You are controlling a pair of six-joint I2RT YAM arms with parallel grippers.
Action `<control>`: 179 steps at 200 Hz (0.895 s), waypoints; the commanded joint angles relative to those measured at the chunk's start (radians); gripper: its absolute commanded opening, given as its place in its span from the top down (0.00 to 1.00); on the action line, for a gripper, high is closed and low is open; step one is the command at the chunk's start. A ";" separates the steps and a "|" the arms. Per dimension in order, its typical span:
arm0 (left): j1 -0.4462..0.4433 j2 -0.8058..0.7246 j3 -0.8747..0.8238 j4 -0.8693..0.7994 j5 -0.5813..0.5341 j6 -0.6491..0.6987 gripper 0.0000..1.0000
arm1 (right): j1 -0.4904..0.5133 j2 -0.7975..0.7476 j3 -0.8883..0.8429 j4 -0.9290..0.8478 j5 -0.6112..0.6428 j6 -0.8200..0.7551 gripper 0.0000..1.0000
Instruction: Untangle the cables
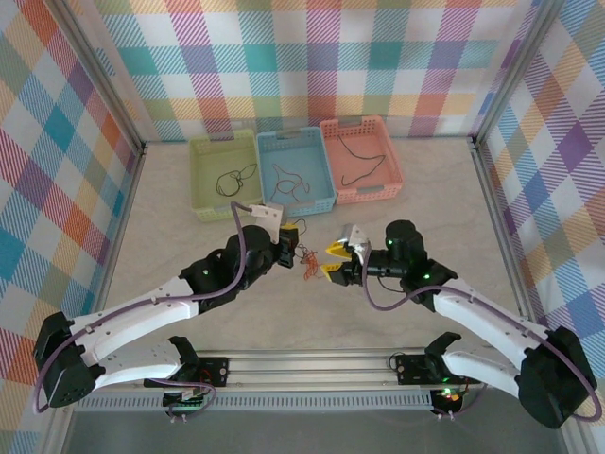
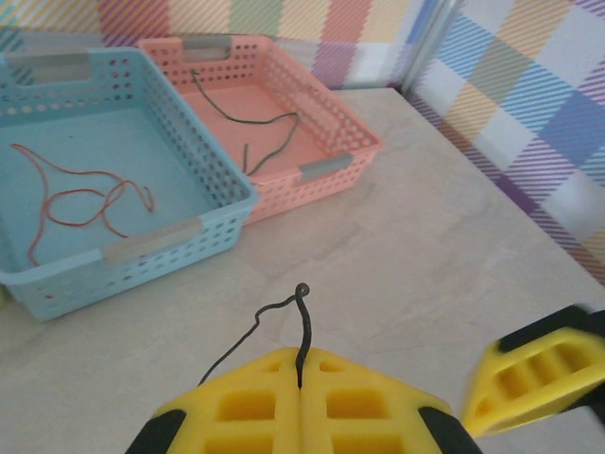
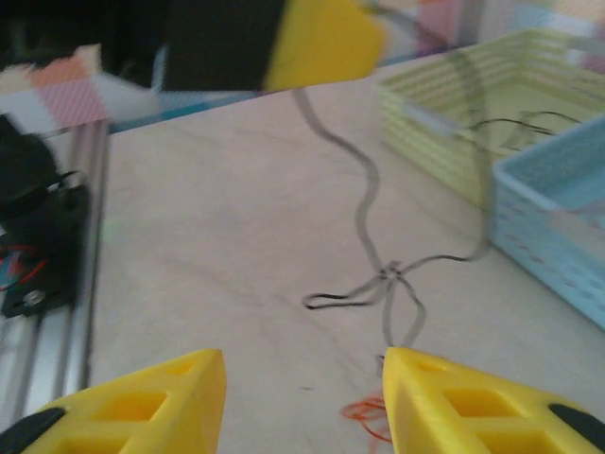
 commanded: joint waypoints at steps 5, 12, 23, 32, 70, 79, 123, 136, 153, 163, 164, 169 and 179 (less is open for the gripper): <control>0.014 -0.026 0.074 -0.061 0.093 -0.030 1.00 | 0.040 0.059 0.057 0.103 -0.089 -0.120 0.48; 0.014 -0.026 0.086 -0.074 0.106 -0.033 1.00 | 0.043 0.076 0.068 0.118 -0.085 -0.132 0.47; 0.014 -0.027 0.103 -0.089 0.128 -0.038 1.00 | 0.044 0.101 0.082 0.149 -0.077 -0.147 0.45; 0.014 -0.027 0.116 -0.099 0.143 -0.042 1.00 | 0.045 0.117 0.092 0.168 -0.073 -0.155 0.44; 0.014 -0.022 0.156 -0.134 0.199 -0.057 1.00 | 0.046 0.182 0.148 0.196 -0.054 -0.182 0.41; 0.014 -0.021 0.160 -0.136 0.210 -0.060 1.00 | 0.046 0.196 0.153 0.217 -0.059 -0.178 0.40; 0.014 -0.009 0.202 -0.147 0.259 -0.078 1.00 | 0.053 0.274 0.167 0.294 -0.088 -0.154 0.38; 0.014 -0.004 0.220 -0.153 0.280 -0.088 1.00 | 0.054 0.295 0.177 0.266 -0.110 -0.164 0.40; 0.014 -0.007 0.246 -0.167 0.297 -0.091 1.00 | 0.054 0.306 0.152 0.283 -0.110 -0.170 0.40; 0.014 -0.011 0.262 -0.177 0.304 -0.091 1.00 | 0.055 0.308 0.124 0.321 -0.109 -0.167 0.40; 0.014 -0.010 0.263 -0.178 0.304 -0.090 1.00 | 0.055 0.308 0.122 0.325 -0.109 -0.165 0.40; 0.014 -0.012 0.271 -0.184 0.305 -0.091 1.00 | 0.054 0.310 0.111 0.340 -0.110 -0.164 0.40; 0.014 -0.014 0.286 -0.195 0.310 -0.090 1.00 | 0.055 0.317 0.103 0.339 -0.120 -0.165 0.40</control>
